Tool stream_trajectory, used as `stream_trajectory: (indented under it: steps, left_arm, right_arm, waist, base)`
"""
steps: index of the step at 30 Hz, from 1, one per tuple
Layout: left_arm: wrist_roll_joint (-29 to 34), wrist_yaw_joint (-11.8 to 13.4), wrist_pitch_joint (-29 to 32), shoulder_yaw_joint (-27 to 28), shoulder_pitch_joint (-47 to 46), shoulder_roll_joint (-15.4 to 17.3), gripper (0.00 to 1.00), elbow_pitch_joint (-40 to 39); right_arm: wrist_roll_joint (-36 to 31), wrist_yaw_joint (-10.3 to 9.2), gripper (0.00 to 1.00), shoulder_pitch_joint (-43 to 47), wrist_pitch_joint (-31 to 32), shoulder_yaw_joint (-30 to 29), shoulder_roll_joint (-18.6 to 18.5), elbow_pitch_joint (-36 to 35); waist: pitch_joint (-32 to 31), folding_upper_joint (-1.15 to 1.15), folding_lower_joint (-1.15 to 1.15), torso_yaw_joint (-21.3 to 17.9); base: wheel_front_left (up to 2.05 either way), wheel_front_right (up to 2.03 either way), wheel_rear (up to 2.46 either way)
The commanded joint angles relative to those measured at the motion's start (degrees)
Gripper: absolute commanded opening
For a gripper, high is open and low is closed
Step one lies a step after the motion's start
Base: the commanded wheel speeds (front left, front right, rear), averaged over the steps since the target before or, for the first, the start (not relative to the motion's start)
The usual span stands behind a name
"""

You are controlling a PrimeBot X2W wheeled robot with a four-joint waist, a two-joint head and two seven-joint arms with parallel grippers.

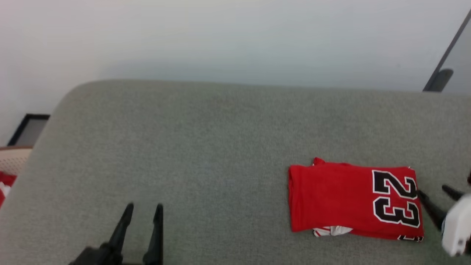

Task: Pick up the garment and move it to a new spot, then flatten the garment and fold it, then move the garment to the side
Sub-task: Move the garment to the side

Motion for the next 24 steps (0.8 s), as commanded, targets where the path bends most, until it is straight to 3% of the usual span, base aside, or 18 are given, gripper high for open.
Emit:
stream_trajectory:
  steps: [1, 6, 9, 18, 19, 21, 22, 24]
  left_arm:
    - [-0.23, -0.14, -0.05, -0.22, -1.16, -0.1, 1.0, 0.05]
    - [0.11, -0.14, -0.04, -2.2, -5.87, -0.31, 1.0, 0.72]
    - [0.58, -0.14, -0.05, -3.31, -8.34, 0.04, 1.0, 1.47]
    - [0.44, -0.14, -0.05, -5.27, -14.9, 0.91, 1.0, 2.8]
    - [0.18, -0.14, -0.05, -5.58, -15.63, 1.2, 1.0, 3.12]
    - [0.14, -0.14, -0.05, -6.12, -16.96, 1.57, 1.0, 3.81]
    - [0.12, -0.14, -0.05, -6.3, -17.48, 1.9, 1.0, 4.08]
    - [-0.15, -0.14, -0.05, -6.58, -18.29, 2.53, 1.0, 4.56]
  right_arm:
    - [0.8, -0.08, 1.0, -2.34, 2.47, 0.84, -0.71, 0.44]
    - [5.69, -0.08, 1.0, -11.18, 19.29, 5.06, -4.56, 4.98]
    - [8.13, -0.08, 1.0, -15.08, 25.55, 6.88, -4.68, 7.54]
    - [9.58, -0.08, 0.98, -23.83, 27.25, 12.9, -1.55, 16.46]
    - [9.82, -0.08, 0.54, -24.11, 27.1, 14.04, -1.21, 17.37]
    - [10.77, -0.08, 0.05, -24.72, 25.9, 15.54, -0.32, 18.46]
    - [11.57, -0.08, 0.0, -25.03, 25.2, 15.98, 0.06, 18.95]
    - [12.95, -0.11, 0.0, -25.39, 22.98, 16.26, -0.18, 19.31]
  waist:
    - [2.94, 0.0, 0.0, -1.11]
    - [7.86, 0.0, 0.0, -1.47]
    - [10.12, 0.0, 0.0, -1.42]
    - [16.16, 0.0, 0.0, -2.21]
    - [16.4, 0.0, 0.0, -2.29]
    - [16.62, 0.0, 0.0, -2.7]
    - [16.7, 0.0, 0.0, -3.05]
    - [16.79, 0.0, 0.0, -3.94]
  base:
    - [0.0, 0.0, 0.0]
    - [0.0, 0.0, 0.0]
    - [0.0, 0.0, 0.0]
    - [0.0, 0.0, 0.0]
    - [0.0, 0.0, 0.0]
    - [0.0, 0.0, 0.0]
    - [0.0, 0.0, 0.0]
    - [0.0, 0.0, 0.0]
